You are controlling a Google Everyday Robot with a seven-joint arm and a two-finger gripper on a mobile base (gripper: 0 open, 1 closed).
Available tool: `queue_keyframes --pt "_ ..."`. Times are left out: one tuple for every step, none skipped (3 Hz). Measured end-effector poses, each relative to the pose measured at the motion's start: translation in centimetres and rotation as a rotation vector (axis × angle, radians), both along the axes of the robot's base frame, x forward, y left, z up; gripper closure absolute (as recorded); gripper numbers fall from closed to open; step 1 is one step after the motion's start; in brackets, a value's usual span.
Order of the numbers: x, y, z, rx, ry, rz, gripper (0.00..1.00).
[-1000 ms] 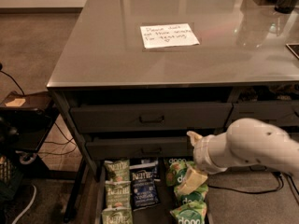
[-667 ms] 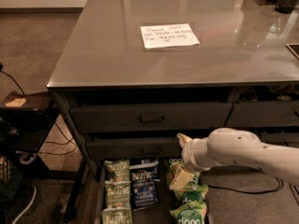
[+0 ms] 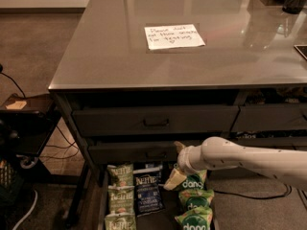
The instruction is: Pick blue chip bag from bottom drawer and place on counter
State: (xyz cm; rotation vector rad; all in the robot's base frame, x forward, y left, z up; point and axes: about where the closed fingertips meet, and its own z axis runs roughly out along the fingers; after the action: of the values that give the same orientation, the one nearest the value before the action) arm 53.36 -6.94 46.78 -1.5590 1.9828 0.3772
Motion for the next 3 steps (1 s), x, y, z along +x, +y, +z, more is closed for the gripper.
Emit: queue_keyframes --pt "-0.3 0.2 -1.3 0.010 0.020 -0.003 0.00" --pt "-0.3 -0.3 -2.6 0.004 0.005 0.003 0.00" --pt "-0.3 -1.5 -7.2 0.009 0.008 -0.021 0.00"
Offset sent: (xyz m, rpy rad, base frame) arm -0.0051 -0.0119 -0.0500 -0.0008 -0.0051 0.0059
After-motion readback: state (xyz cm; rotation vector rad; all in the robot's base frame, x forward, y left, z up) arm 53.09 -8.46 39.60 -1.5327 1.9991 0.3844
